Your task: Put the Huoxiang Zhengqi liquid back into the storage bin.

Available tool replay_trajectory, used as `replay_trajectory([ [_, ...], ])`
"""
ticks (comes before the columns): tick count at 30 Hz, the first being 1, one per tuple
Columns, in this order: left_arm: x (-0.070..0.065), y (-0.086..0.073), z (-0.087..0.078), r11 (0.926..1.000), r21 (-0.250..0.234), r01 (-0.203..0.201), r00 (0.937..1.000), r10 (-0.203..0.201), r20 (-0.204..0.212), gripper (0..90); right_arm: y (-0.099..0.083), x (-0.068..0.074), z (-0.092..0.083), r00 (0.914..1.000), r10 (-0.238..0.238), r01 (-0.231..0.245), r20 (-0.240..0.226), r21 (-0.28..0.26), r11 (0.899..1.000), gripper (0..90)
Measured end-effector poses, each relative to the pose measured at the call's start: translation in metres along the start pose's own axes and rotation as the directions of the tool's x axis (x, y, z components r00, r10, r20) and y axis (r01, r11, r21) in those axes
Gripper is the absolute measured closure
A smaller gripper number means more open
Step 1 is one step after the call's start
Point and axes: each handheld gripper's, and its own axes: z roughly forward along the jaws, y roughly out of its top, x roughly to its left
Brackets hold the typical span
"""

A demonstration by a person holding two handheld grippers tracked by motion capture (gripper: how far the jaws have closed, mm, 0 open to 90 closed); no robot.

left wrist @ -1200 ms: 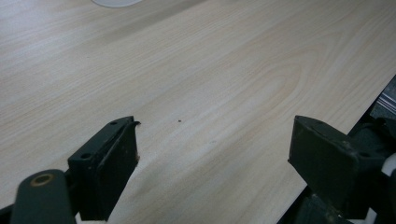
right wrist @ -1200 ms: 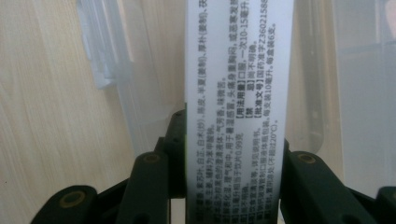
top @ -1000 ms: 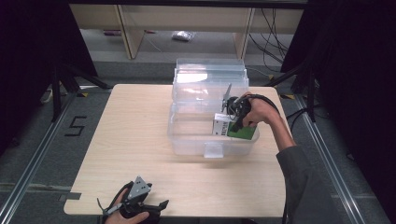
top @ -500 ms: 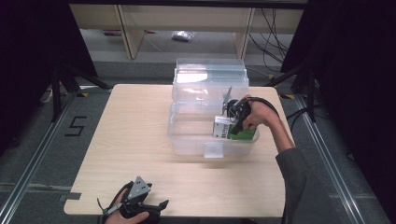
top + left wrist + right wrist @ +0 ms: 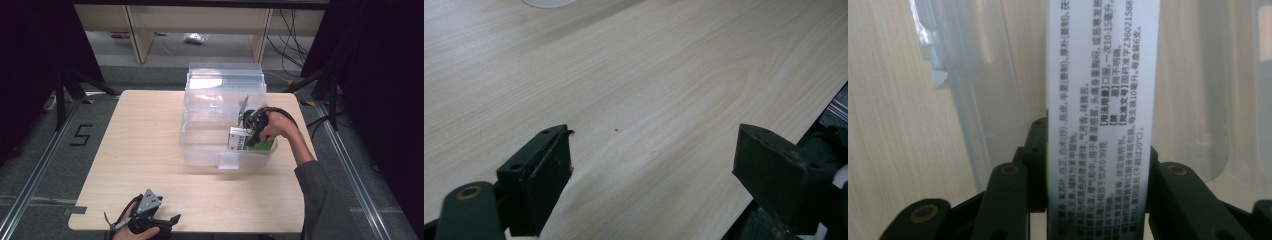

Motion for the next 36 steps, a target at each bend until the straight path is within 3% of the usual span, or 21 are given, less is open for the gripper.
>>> replay_trajectory([
  [2,0.0,0.0,0.0,1.0,0.003,-0.002,1.0,0.002,-0.001,14.9,0.0,-0.002,0.004,0.9988,-0.049,0.049,-0.004,-0.022,0.999,64.1],
  [3,0.0,0.0,0.0,1.0,0.0,0.001,1.0,-0.001,0.001,14.9,-0.002,-0.002,0.006,0.9994,-0.035,0.035,-0.007,-0.017,0.999,64.0],
  [4,0.0,0.0,0.0,1.0,0.002,-0.001,1.0,0.001,0.0,14.9,-0.002,0.001,0.005,0.9999,0.015,-0.015,-0.002,0.008,1.0,64.0],
  [5,0.0,0.0,0.0,1.0,0.006,-0.005,1.0,0.005,-0.002,14.9,-0.002,0.002,0.006,0.9998,0.021,-0.021,-0.005,0.013,1.0,63.9],
  [8,0.0,0.0,0.0,1.0,0.004,-0.004,1.0,0.004,-0.002,14.9,-0.002,0.0,0.01,0.9997,-0.014,0.015,-0.017,0.031,0.999,63.5],
  [10,0.0,0.0,0.0,1.0,0.004,-0.003,1.0,0.003,-0.001,14.9,-0.002,-0.002,0.011,0.9989,-0.046,0.046,-0.006,0.008,0.999,63.0],
  [13,0.0,0.0,0.0,1.0,-0.001,-0.001,1.0,0.001,0.01,14.9,-0.004,0.0,0.008,0.9999,0.006,-0.006,-0.011,0.028,1.0,62.0],
  [19,-0.001,0.0,0.0,1.0,-0.002,0.002,1.0,-0.002,0.009,14.9,-0.009,0.004,-0.01,0.9983,0.051,-0.052,-0.028,-0.045,0.998,59.1],
  [24,-0.002,0.0,0.001,0.9999,-0.006,0.014,0.9999,-0.014,0.008,14.9,-0.014,0.004,-0.023,0.9993,0.038,-0.039,-0.008,-0.116,0.992,56.4],
  [26,-0.001,0.0,0.001,0.9999,-0.01,0.011,0.9999,-0.011,0.008,14.9,-0.017,0.006,-0.029,0.9972,0.074,-0.073,0.002,-0.129,0.989,55.2],
  [29,-0.001,0.0,0.001,0.9999,-0.009,0.011,0.9999,-0.011,0.006,14.9,-0.021,0.009,-0.034,0.9968,0.08,-0.078,0.009,-0.147,0.986,51.5],
  [31,-0.002,0.0,0.001,0.9999,-0.011,0.013,0.9999,-0.013,0.006,14.9,-0.023,0.012,-0.037,0.9932,0.117,-0.114,0.004,-0.17,0.979,50.1],
  [32,-0.002,0.0,0.001,0.9999,-0.011,0.013,0.9999,-0.013,0.006,14.9,-0.026,0.011,-0.04,0.9939,0.107,-0.101,0.025,-0.179,0.979,48.6],
  [33,-0.001,0.0,0.001,0.9999,-0.01,0.012,0.9999,-0.011,0.006,14.9,-0.027,0.016,-0.042,0.9852,0.171,-0.166,0.012,-0.185,0.969,46.9],
  [35,-0.001,0.0,0.001,1.0,-0.006,0.007,1.0,-0.007,0.003,14.9,-0.03,0.017,-0.046,0.9801,0.196,-0.184,0.033,-0.219,0.958,43.3],
  [36,0.0,0.0,0.0,1.0,-0.001,0.006,1.0,-0.006,0.001,14.9,-0.031,0.019,-0.047,0.9732,0.227,-0.212,0.039,-0.226,0.951,40.6],
])
